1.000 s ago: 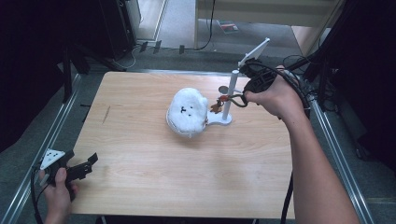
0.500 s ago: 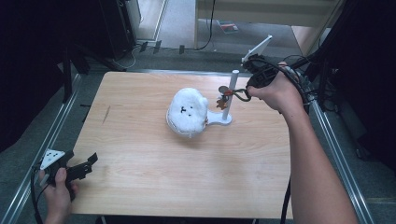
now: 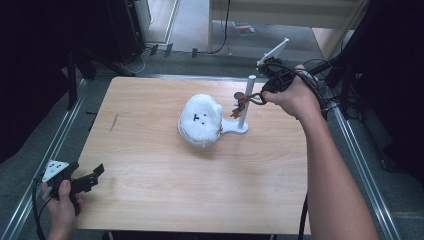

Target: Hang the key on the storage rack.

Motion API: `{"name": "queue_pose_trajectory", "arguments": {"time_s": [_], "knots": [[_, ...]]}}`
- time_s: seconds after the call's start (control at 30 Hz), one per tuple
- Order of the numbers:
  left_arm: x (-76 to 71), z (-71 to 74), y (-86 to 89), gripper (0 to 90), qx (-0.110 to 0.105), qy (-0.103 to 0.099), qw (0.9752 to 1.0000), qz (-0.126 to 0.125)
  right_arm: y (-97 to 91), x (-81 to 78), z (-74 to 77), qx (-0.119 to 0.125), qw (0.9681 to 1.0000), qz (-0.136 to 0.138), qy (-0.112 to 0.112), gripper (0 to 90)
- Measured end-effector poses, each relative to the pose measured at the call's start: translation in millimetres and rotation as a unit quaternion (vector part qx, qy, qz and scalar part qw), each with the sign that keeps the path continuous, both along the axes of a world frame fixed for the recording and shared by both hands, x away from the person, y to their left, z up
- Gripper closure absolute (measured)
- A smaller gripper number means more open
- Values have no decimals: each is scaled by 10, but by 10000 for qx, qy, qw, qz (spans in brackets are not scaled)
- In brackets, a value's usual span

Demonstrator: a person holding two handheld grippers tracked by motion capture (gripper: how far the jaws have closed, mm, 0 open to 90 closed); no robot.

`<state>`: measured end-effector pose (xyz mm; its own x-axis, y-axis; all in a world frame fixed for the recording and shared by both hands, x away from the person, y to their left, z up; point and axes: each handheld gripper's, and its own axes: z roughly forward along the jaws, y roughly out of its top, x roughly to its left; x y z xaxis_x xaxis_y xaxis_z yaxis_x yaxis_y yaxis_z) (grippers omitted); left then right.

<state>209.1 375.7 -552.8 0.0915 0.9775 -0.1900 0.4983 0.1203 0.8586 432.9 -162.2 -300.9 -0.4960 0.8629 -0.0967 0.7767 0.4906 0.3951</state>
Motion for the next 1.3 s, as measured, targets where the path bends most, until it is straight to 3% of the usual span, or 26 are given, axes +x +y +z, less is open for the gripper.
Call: {"name": "queue_pose_trajectory", "arguments": {"time_s": [0.23,0.4,0.6,0.73,0.83,1.3], "knots": [[-1,1,2,39,-5,12,10000,-7,31,6,4,-24,9999,-46,-127,765],[-2,1,2,39,-13,2,10000,-3,-8,30,-28,-32,9994,-120,-330,668],[0,1,2,39,-6,9,10000,-3,-37,6,34,254,9992,-158,-282,675],[0,0,0,39,-1,7,10000,2,-48,-12,69,172,9992,-240,-271,750],[0,0,0,39,6,-1,10000,4,-40,-17,45,66,9995,-218,-219,749],[6,1,-3,39,30,38,10000,-20,-70,-83,90,213,9993,-305,-102,730]]}}
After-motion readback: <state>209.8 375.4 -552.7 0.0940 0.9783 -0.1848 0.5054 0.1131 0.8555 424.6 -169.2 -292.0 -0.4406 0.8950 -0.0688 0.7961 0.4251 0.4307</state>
